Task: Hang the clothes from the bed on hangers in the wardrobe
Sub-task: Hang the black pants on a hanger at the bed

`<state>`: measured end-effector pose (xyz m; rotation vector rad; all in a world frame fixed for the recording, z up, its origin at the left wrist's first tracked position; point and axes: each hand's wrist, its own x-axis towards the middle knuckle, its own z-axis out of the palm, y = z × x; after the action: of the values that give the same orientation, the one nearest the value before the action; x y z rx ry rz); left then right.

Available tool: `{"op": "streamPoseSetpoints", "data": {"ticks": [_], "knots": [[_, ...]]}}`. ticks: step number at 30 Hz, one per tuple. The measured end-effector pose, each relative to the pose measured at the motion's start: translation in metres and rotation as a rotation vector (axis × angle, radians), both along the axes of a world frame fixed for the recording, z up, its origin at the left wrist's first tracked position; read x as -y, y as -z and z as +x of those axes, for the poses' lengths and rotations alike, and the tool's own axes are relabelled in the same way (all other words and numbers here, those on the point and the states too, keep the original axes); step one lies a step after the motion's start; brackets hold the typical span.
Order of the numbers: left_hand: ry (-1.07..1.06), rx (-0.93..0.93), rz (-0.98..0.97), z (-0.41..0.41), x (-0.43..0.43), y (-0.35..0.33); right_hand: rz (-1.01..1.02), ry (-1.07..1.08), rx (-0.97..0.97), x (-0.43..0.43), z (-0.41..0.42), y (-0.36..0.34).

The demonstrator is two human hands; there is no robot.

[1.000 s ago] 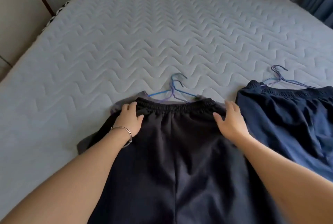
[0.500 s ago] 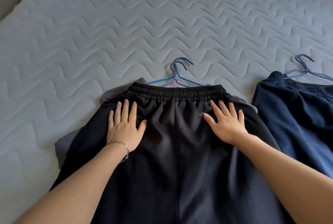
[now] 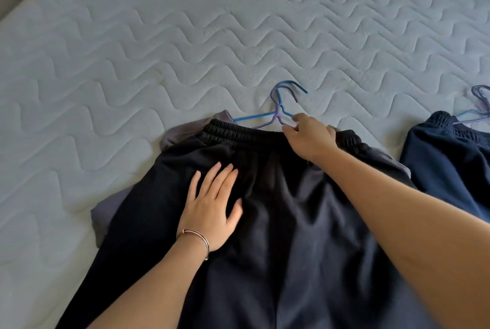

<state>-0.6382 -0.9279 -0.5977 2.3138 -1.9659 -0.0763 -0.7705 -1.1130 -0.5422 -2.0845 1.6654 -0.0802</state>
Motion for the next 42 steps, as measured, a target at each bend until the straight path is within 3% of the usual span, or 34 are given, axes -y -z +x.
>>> {"op": "streamPoseSetpoints", "data": {"ticks": [8,10,14,16,18,24,28,32,38,40,42], "knots": [[-0.014,0.034,-0.097,-0.003,0.003,0.0,-0.103,-0.001,0.344,-0.041,-0.015,-0.043],[-0.09,0.016,-0.018,-0.01,-0.005,-0.007,-0.116,-0.058,0.344,-0.07,-0.027,-0.055],[-0.21,-0.187,0.261,-0.032,-0.046,-0.007,-0.077,-0.147,0.299,-0.122,-0.051,-0.078],[-0.194,-0.419,0.328,-0.043,-0.078,-0.03,-0.036,-0.108,0.364,-0.143,-0.058,-0.101],[-0.177,-0.653,0.237,-0.05,-0.104,-0.065,0.013,-0.054,0.454,-0.159,-0.063,-0.132],[-0.2,-1.001,-0.457,-0.074,-0.142,-0.253,0.215,-0.001,0.652,-0.232,-0.074,-0.261],[-0.262,-1.262,-0.423,-0.071,-0.176,-0.395,0.224,-0.035,0.637,-0.294,-0.079,-0.367],[-0.097,-0.889,-0.381,-0.063,-0.224,-0.503,0.05,-0.083,0.614,-0.344,-0.09,-0.485],[0.058,-0.293,-0.592,-0.045,-0.297,-0.631,-0.264,-0.105,0.688,-0.406,-0.111,-0.634],[0.023,-0.221,-0.649,-0.044,-0.314,-0.658,-0.337,-0.14,0.691,-0.422,-0.117,-0.663],[-0.007,-0.295,-0.617,-0.044,-0.328,-0.688,-0.404,-0.152,0.685,-0.437,-0.125,-0.686]]}}
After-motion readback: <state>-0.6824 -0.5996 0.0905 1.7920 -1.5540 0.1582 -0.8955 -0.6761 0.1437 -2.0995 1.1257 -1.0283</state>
